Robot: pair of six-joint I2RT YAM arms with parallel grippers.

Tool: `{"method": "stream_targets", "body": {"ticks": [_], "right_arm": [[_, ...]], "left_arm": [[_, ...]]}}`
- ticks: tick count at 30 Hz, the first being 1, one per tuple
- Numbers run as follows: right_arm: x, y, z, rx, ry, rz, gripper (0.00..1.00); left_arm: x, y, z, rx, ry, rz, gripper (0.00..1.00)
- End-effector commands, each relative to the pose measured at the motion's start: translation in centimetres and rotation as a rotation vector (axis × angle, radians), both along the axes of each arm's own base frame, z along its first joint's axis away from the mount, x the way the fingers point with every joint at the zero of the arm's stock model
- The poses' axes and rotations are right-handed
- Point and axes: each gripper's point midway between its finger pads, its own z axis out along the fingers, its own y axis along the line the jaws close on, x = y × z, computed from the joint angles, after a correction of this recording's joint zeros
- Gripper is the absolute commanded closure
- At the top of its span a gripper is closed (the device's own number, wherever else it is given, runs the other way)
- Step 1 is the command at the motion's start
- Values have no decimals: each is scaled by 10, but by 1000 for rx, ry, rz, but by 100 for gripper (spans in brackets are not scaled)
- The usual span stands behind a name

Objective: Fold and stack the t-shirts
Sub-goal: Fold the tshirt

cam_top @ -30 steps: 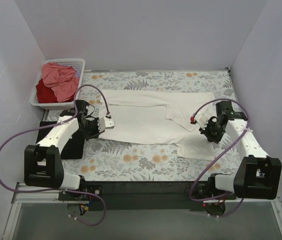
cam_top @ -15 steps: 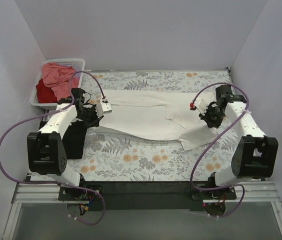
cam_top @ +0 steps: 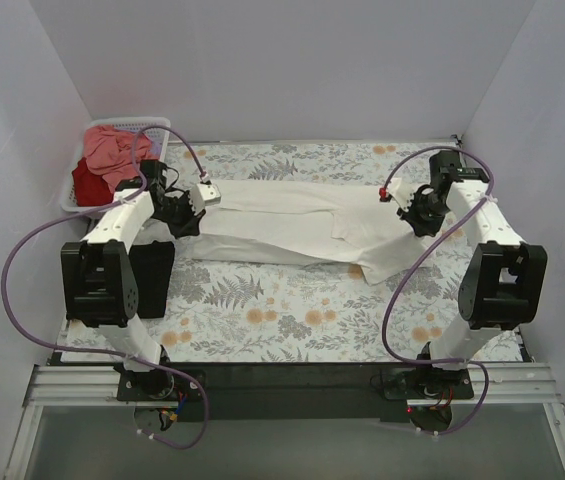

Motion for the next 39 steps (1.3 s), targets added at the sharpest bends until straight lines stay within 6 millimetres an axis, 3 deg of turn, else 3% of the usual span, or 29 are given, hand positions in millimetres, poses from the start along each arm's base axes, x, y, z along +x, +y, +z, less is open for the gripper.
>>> {"method": "stream_targets", "body": {"ticks": [1, 9, 16, 19, 21, 39], "right_arm": [[18, -5, 11, -23, -32, 14, 99], [50, -4, 19, -20, -61, 13, 99], [66, -6, 11, -25, -47, 10, 99], [71, -6, 8, -26, -43, 7, 99], [73, -6, 5, -25, -35, 6, 99], [91, -10, -7, -44, -24, 1, 99]], "left_arm": [[21, -5, 15, -39, -63, 5, 100], [36, -2, 10, -29, -77, 21, 100], [48, -2, 8, -33, -94, 41, 100], [51, -1, 5, -29, -99, 47, 100], [57, 12, 4, -27, -109, 83, 100], [77, 16, -2, -24, -132, 110, 100]]}}
